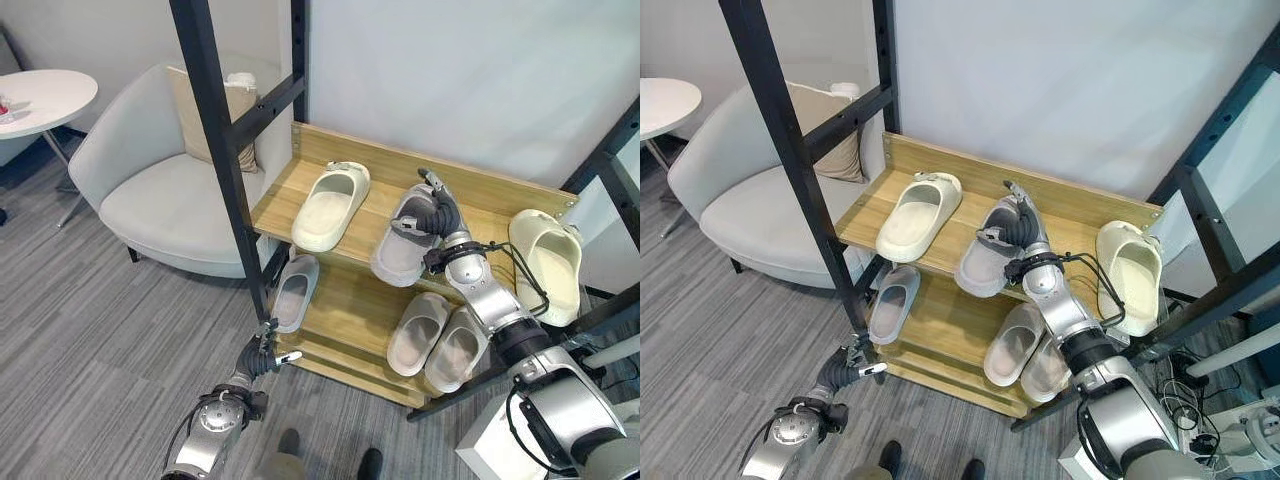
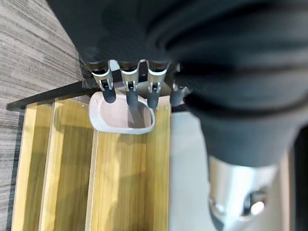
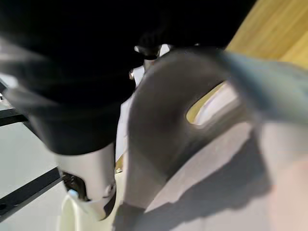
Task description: Arrange the slippers neatly on the shoe rack.
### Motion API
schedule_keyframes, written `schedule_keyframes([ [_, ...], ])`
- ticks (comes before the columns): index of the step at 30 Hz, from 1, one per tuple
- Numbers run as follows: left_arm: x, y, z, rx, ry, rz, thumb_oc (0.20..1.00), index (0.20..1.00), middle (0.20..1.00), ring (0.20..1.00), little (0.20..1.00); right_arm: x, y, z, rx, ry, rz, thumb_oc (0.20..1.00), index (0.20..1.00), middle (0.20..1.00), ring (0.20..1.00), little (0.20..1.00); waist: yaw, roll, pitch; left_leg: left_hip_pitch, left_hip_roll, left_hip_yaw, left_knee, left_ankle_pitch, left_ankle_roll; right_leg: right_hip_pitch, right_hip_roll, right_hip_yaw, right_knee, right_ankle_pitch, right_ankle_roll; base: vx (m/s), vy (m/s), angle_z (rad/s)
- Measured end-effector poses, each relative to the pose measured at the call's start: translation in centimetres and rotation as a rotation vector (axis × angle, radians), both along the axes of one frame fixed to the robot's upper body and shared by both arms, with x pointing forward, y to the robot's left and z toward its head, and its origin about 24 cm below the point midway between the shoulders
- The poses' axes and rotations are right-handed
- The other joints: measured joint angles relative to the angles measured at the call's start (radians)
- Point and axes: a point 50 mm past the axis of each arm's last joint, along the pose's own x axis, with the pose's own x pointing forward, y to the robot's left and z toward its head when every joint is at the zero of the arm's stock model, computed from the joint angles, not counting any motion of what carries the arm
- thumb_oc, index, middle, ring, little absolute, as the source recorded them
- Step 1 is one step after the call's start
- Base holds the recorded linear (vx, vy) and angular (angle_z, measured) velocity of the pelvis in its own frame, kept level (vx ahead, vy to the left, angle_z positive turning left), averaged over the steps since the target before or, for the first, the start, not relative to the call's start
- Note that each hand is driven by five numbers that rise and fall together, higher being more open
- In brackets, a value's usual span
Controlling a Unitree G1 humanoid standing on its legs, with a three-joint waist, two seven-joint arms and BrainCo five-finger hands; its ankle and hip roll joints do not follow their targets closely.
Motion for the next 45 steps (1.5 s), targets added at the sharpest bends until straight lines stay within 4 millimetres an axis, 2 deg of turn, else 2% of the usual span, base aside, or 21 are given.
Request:
schedule_keyframes([
  [5,0.7,0.1,0.5,-0.022,-0.021,0.011,1.0,1.0,1.0,1.0,1.0,0.9,-0.3,0.7,-0.033,0.007,-0.028,1.0,1.0,1.0,1.0,1.0,0.003,-0.019,0.02,-0.008,-0.001,-0.011,0.0,0.001,-0.002,-0.004,0.0,-0.007,0.0,0.0,0.0,-0.02,-0.001,0.05],
  [11,0.8,0.5,0.6,-0.01,-0.025,0.024,1.0,1.0,1.0,1.0,1.0,1.0,-0.5,0.8,-0.043,0.007,-0.036,1.0,1.0,1.0,1.0,1.0,0.001,-0.035,0.028,-0.008,-0.001,-0.012,0.0,0.001,-0.002,-0.004,0.0,-0.007,0.0,-0.002,-0.001,0.0,0.0,0.0],
  [21,0.8,0.5,0.7,-0.009,-0.026,0.026,1.0,1.0,1.0,1.0,1.0,0.9,-0.4,0.9,-0.077,0.011,-0.026,1.0,1.0,1.0,1.0,1.0,-0.015,-0.038,0.029,-0.003,-0.001,-0.002,0.0,0.001,-0.001,-0.003,-0.001,0.0,0.0,-0.001,0.0,0.0,-0.001,-0.01],
  [26,0.7,0.6,0.6,-0.009,-0.022,0.028,1.0,1.0,1.0,1.0,1.0,0.3,-0.7,0.4,-0.085,0.027,-0.023,1.0,1.0,1.0,1.0,1.0,-0.024,-0.038,0.029,0.009,-0.001,0.011,0.0,0.0,-0.001,0.002,-0.001,0.013,0.0,-0.001,0.001,0.01,-0.014,-0.08],
  [27,0.6,0.6,0.5,-0.008,-0.019,0.028,1.0,1.0,1.0,1.0,1.0,0.3,-0.8,0.2,-0.09,0.043,-0.022,0.501,0.501,0.501,0.501,0.501,-0.033,-0.037,0.028,0.01,-0.001,0.014,0.0,0.0,0.0,0.002,-0.001,0.017,0.0,0.0,0.001,0.02,-0.008,-0.07],
  [28,0.6,0.6,0.5,-0.008,-0.018,0.028,1.0,1.0,1.0,1.0,1.0,0.3,-0.9,0.1,-0.093,0.051,-0.023,0.501,0.501,0.501,0.501,0.501,-0.036,-0.037,0.028,0.011,-0.001,0.016,0.0,0.0,0.0,0.002,-0.001,0.019,0.0,0.001,0.001,0.01,-0.009,-0.08],
  [29,0.6,0.6,0.5,-0.008,-0.017,0.028,1.0,1.0,1.0,1.0,1.0,0.3,-1.0,0.1,-0.096,0.056,-0.024,0.235,0.235,0.235,0.235,0.235,-0.04,-0.037,0.028,0.012,-0.001,0.018,0.0,0.0,0.001,0.002,0.0,0.022,0.0,0.002,0.0,-0.01,-0.008,-0.07],
  [30,0.6,0.5,0.5,-0.009,-0.018,0.027,1.0,1.0,1.0,1.0,1.0,0.3,-1.2,0.1,-0.101,0.063,-0.024,0.2,0.2,0.2,0.2,0.2,-0.045,-0.036,0.028,0.013,-0.001,0.02,0.0,0.0,0.001,0.002,0.0,0.023,0.0,0.003,-0.002,-0.01,-0.008,-0.05],
  [36,0.4,0.5,0.3,-0.01,-0.001,0.028,1.0,1.0,1.0,1.0,1.0,0.3,-1.4,0.0,-0.068,0.09,-0.024,0.2,0.2,0.2,0.2,0.2,-0.066,-0.03,0.024,0.031,0.001,0.03,0.0,-0.002,0.002,0.017,0.002,0.028,0.0,0.004,-0.003,0.0,-0.008,-0.03],
  [45,-0.4,0.7,-0.4,-0.012,0.043,0.036,1.0,1.0,1.0,1.0,1.0,0.2,-1.3,-0.7,-0.029,0.157,0.015,0.2,0.2,0.2,0.2,0.2,-0.079,-0.002,-0.011,0.037,0.001,0.039,0.0,-0.004,0.005,0.017,0.001,0.038,0.0,0.005,-0.001,0.0,-0.004,-0.02],
])
